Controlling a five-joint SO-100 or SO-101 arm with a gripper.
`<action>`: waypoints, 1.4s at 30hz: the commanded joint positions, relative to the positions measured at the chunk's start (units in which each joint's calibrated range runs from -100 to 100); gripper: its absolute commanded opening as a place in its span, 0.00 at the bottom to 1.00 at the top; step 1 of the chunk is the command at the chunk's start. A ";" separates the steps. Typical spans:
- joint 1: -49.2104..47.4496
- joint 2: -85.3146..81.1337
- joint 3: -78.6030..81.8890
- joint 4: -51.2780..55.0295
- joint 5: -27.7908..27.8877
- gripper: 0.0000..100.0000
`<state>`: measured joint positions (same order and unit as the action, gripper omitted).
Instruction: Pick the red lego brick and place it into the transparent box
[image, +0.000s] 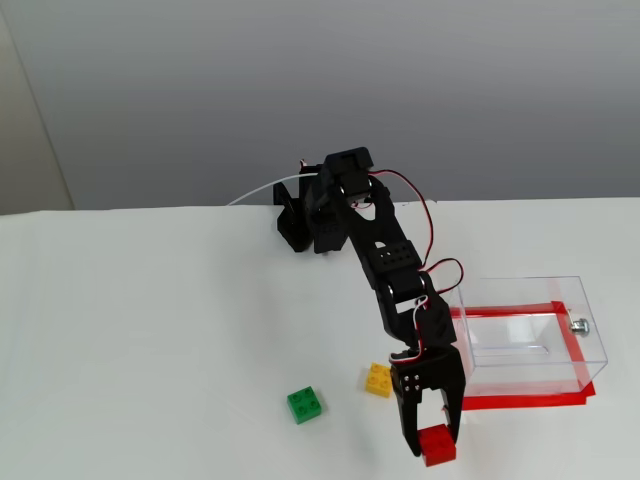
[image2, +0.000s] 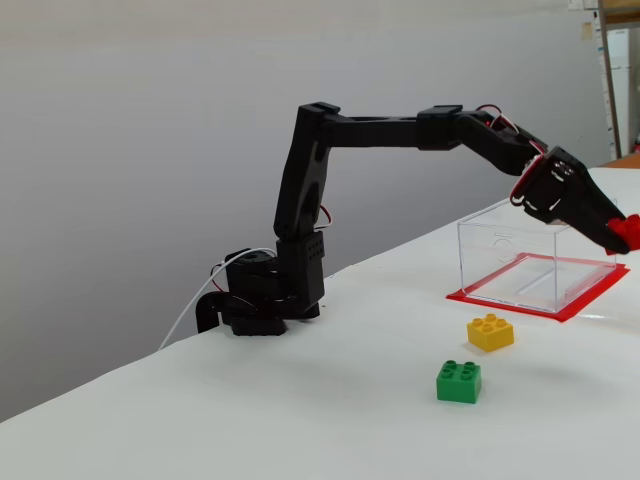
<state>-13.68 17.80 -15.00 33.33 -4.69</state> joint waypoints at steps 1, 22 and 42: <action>0.11 -7.58 -1.36 0.61 0.31 0.11; -15.42 -20.90 8.49 4.18 2.24 0.12; -33.24 -21.24 7.95 14.45 1.71 0.12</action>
<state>-45.41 -0.89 -6.35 46.36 -2.78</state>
